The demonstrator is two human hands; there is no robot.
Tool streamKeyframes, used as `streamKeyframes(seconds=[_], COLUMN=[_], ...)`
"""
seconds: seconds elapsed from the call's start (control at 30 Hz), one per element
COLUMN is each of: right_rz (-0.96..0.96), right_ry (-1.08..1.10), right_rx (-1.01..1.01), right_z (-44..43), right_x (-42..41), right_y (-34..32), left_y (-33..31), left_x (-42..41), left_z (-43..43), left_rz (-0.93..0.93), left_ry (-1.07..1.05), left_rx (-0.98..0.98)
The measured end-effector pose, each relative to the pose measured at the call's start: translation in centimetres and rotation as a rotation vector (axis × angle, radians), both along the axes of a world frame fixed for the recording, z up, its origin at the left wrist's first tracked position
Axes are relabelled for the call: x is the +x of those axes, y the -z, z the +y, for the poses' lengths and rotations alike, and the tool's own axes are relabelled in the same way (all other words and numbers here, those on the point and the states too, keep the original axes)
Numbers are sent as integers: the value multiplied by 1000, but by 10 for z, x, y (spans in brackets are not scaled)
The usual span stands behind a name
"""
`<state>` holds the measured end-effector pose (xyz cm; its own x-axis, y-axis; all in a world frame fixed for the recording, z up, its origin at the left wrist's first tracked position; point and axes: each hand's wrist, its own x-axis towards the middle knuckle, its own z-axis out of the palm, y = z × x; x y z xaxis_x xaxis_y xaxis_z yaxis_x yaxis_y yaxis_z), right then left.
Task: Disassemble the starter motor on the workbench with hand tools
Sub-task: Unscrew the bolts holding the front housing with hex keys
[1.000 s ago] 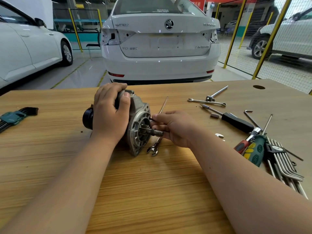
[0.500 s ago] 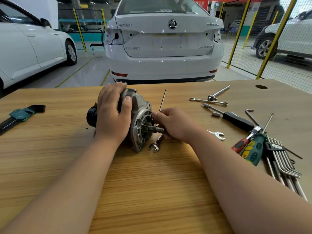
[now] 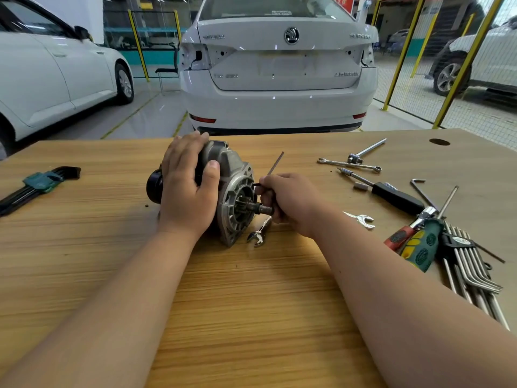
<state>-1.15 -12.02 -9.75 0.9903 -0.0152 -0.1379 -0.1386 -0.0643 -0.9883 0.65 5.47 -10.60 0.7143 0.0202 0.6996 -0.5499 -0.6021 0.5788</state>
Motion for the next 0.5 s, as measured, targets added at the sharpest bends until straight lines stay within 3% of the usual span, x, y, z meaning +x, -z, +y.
streamKeyframes(seconds=[0.5], right_rz=[16], right_ry=[0], right_rx=[33], right_z=[1], right_x=[-1], right_y=[4], left_y=[-2], left_x=[-4], left_z=[-1], left_rz=[-8], left_ry=[-7], left_rx=[-2])
